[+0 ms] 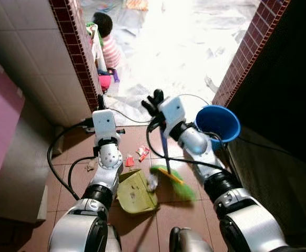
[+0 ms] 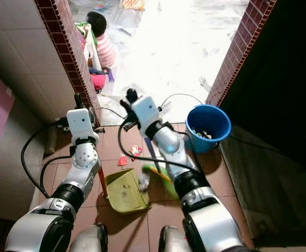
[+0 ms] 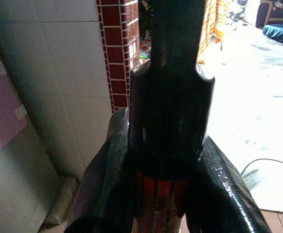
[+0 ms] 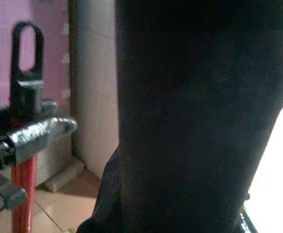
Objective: Sweep floor
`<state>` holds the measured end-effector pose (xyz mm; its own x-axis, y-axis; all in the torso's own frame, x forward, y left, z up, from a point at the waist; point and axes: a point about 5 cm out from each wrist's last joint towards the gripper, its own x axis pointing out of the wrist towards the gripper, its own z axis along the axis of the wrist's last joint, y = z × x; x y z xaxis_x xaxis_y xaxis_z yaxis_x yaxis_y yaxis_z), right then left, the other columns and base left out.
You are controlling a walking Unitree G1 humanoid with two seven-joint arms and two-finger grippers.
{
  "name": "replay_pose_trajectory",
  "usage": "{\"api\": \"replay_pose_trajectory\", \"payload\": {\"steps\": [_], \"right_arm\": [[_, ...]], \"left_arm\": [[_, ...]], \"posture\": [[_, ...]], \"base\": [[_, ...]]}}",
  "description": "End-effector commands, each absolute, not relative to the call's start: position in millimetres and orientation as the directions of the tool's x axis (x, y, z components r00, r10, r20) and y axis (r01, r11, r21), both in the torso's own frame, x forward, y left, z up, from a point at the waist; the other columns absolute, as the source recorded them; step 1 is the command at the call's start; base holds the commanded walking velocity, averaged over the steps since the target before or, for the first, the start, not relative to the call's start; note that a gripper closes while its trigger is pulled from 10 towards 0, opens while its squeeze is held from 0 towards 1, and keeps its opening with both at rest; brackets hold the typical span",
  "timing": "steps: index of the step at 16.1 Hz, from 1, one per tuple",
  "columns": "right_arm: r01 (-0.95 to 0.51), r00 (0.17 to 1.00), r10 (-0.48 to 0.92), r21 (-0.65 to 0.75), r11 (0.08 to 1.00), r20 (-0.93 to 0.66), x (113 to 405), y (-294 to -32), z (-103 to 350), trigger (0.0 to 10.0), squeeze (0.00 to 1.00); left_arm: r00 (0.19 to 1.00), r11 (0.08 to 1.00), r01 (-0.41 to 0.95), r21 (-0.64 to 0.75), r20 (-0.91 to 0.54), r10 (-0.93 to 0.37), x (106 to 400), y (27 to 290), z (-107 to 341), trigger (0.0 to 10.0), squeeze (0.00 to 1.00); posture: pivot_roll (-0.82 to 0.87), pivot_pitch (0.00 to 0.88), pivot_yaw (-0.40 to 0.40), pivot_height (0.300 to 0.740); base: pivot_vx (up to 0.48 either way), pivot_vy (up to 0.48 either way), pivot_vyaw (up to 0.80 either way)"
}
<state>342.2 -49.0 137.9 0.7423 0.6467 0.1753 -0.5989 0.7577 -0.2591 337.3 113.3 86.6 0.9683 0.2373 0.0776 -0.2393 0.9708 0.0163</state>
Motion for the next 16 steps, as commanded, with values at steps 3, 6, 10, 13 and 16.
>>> {"api": "replay_pose_trajectory", "payload": {"steps": [3,6,10,13,16], "right_arm": [[-0.659,0.677,0.7,-0.238,0.714,0.226,338.3,-42.6,147.6,10.0,0.0],[-0.703,0.683,0.688,-0.035,0.71,0.245,338.9,-45.5,151.8,10.0,0.0],[-0.627,0.765,0.59,0.091,0.774,0.258,345.4,-61.7,155.4,10.0,0.0],[-0.59,0.791,0.55,0.096,0.802,0.27,352.3,-72.0,169.5,10.0,0.0],[-0.566,0.81,0.53,0.096,0.819,0.252,363.8,-80.6,184.5,10.0,0.0]], "left_arm": [[0.972,0.973,-0.23,0.008,0.056,0.229,336.8,109.1,83.7,10.0,0.0],[0.973,0.974,-0.226,0.006,0.05,0.225,336.7,109.0,82.7,10.0,0.0],[0.976,0.977,-0.213,-0.009,0.045,0.214,336.8,108.1,82.5,10.0,0.0],[0.994,0.982,-0.109,-0.155,0.009,0.111,338.8,98.4,83.7,10.0,0.0],[0.998,0.969,-0.059,-0.239,-0.003,0.06,341.7,94.0,87.2,10.0,0.0]], "posture": [[-0.05,0.111,-0.005,0.74],[-0.06,0.107,-0.004,0.74],[-0.07,0.112,0.002,0.74],[-0.07,0.113,0.006,0.74],[-0.07,0.128,0.001,0.74]], "base": [[0.0,0.0,0.0],[0.0,0.0,0.0],[0.0,0.0,0.0],[0.0,0.0,0.0],[0.0,0.0,0.0]]}}
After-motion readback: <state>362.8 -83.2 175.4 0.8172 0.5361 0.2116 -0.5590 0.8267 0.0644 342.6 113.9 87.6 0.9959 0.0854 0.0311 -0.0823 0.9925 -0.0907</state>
